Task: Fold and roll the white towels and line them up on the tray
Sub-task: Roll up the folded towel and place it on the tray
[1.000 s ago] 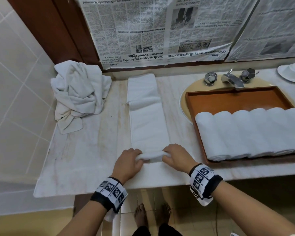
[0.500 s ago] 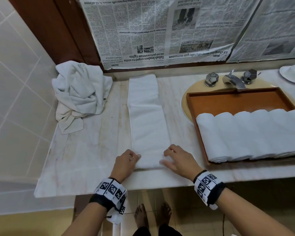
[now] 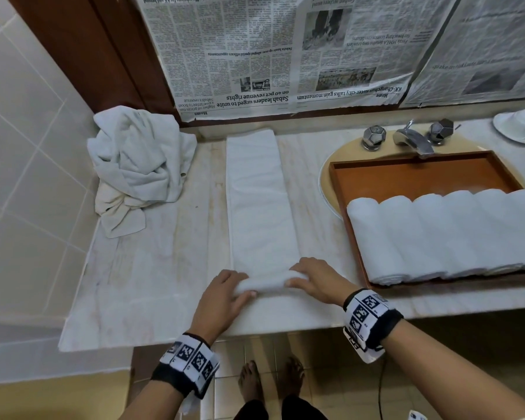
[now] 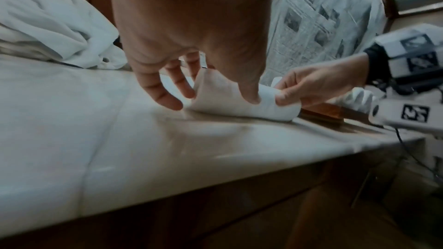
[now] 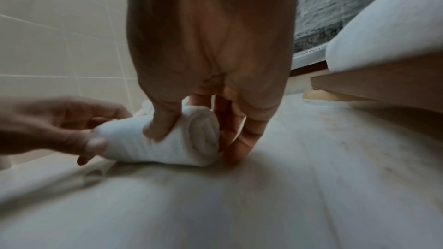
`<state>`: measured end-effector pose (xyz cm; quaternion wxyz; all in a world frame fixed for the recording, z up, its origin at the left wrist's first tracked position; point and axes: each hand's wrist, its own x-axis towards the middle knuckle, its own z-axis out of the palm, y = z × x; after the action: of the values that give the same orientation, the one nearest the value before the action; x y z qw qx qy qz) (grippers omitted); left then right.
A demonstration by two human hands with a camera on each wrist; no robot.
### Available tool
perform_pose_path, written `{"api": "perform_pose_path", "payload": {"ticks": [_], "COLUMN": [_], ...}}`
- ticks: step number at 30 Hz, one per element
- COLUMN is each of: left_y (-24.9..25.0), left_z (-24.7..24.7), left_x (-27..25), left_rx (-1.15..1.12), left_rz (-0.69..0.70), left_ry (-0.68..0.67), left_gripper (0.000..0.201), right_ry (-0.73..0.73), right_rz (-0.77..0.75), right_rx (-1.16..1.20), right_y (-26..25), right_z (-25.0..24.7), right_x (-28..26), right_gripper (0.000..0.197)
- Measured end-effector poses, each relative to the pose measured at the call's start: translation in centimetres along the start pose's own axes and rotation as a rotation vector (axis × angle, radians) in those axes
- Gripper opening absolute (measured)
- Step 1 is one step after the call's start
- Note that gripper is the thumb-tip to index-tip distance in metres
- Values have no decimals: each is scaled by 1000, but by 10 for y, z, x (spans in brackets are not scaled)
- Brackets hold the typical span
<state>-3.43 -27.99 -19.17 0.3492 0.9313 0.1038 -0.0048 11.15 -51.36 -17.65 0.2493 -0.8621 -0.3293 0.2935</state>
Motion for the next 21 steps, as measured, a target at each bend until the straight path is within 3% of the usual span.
{"api": "perform_pose_path", "payload": {"ticks": [3, 5, 11, 14, 16, 19, 21], "left_y": [-4, -3, -4, 2, 5, 10, 14], "left_z": [-9, -15, -7, -10, -12, -11, -6], "left_x": [10, 16, 23, 25, 25, 21, 17], "left_rx": [-135, -177, -177, -152, -126, 32, 137], "left_rz": [-107, -159, -305, -396, -420, -187, -40], "left_ry": [-31, -62, 9, -12, 5, 73, -32], "left_gripper": [27, 26, 44, 44, 42, 39, 51], "right_ry": [77, 135, 378, 303, 208, 141, 88], "right_rz": [25, -11, -113, -128, -101, -68, -22], "right_rx": [69, -77, -467, -473, -387, -232, -140], "right_y": [-2, -6, -13, -12, -11, -12, -15], "right_z": [1, 7, 29, 30, 26, 19, 12], "right_x": [-5, -6, -5, -5, -5, 5, 13], "right_gripper": [38, 31, 12, 46, 53, 44, 43]}}
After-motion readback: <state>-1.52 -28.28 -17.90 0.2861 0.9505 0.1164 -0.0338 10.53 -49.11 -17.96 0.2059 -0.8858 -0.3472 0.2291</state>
